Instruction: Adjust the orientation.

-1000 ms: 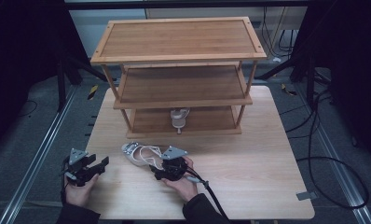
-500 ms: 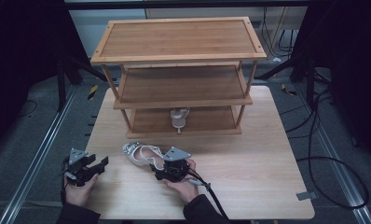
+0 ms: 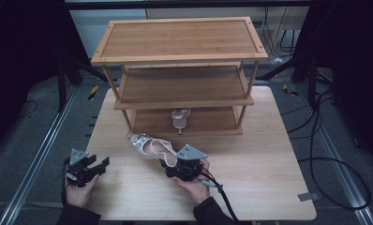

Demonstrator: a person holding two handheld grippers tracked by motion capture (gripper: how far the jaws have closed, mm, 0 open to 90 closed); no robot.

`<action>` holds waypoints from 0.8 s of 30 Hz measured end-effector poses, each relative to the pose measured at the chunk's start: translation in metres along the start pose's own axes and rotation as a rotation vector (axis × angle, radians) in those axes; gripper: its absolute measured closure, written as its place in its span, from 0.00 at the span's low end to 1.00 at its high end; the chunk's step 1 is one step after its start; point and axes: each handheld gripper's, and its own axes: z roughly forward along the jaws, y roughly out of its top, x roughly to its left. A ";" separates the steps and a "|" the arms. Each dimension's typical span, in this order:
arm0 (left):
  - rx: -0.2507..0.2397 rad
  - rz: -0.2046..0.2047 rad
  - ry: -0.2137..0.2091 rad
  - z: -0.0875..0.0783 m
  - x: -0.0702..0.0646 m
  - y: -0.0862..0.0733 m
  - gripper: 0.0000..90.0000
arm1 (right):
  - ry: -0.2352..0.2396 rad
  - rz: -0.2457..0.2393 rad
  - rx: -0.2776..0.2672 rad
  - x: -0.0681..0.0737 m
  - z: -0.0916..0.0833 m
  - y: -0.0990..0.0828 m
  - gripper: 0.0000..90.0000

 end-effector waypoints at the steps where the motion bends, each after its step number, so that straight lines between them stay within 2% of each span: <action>1: 0.000 0.000 0.001 0.000 0.000 0.000 0.46 | -0.004 0.004 -0.004 -0.002 -0.003 0.000 0.44; 9: 0.001 0.001 0.002 0.000 0.000 0.000 0.46 | -0.070 0.041 -0.036 -0.022 -0.035 -0.002 0.44; 16: 0.002 0.001 0.004 0.001 -0.001 0.000 0.46 | -0.137 0.059 -0.054 -0.035 -0.068 -0.013 0.44; 20: 0.005 0.003 0.004 0.001 -0.001 0.000 0.46 | -0.191 0.084 -0.064 -0.046 -0.085 -0.019 0.44; 24: 0.004 0.003 0.003 0.001 -0.001 0.000 0.46 | -0.239 0.113 -0.067 -0.057 -0.093 -0.022 0.44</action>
